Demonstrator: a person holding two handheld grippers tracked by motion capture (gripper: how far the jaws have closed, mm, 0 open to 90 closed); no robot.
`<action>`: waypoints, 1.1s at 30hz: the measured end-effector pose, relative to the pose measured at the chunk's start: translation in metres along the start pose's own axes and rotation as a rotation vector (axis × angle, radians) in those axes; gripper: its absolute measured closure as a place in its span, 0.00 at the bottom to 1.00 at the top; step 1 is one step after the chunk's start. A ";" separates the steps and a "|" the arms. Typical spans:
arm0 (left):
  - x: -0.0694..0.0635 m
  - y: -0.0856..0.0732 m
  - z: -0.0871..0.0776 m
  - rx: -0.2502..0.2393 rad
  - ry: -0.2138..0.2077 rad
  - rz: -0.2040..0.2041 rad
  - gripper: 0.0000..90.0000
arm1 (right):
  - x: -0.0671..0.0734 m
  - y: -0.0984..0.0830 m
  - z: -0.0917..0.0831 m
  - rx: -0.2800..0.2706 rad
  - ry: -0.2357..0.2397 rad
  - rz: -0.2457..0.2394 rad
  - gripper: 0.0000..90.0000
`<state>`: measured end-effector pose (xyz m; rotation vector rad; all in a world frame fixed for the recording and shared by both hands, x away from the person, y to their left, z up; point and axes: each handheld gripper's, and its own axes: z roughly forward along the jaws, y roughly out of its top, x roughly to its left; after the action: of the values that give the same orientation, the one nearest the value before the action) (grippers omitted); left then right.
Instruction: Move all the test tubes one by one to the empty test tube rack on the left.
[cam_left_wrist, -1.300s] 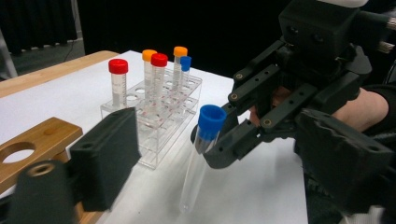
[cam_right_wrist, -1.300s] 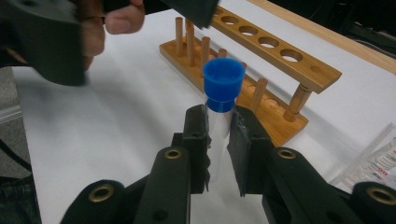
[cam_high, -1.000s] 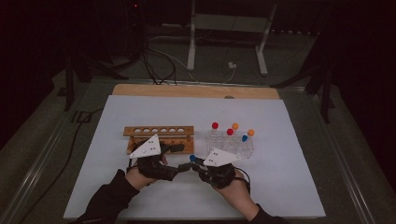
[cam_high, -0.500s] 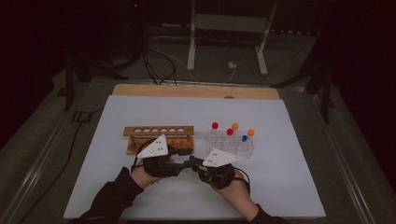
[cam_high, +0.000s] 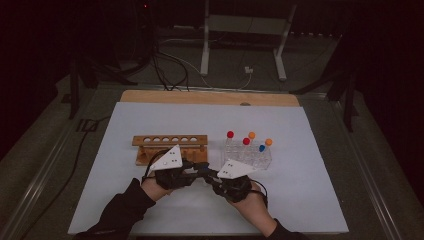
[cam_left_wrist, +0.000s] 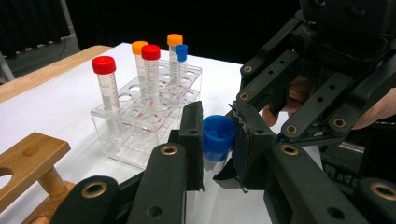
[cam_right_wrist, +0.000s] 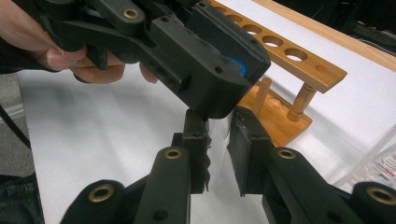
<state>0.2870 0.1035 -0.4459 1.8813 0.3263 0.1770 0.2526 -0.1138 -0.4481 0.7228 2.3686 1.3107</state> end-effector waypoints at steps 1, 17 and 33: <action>0.000 0.000 0.000 -0.001 0.002 0.003 0.85 | 0.000 0.000 0.000 -0.001 0.000 0.001 0.86; 0.017 0.013 -0.009 -0.010 0.090 0.001 0.86 | -0.011 0.002 -0.010 -0.064 -0.008 0.048 0.50; 0.051 0.034 -0.016 -0.024 0.250 -0.014 0.86 | -0.015 0.008 -0.020 -0.127 -0.020 0.075 0.07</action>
<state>0.3356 0.1234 -0.4105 1.8350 0.5046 0.4070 0.2564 -0.1330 -0.4304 0.7894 2.2389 1.4624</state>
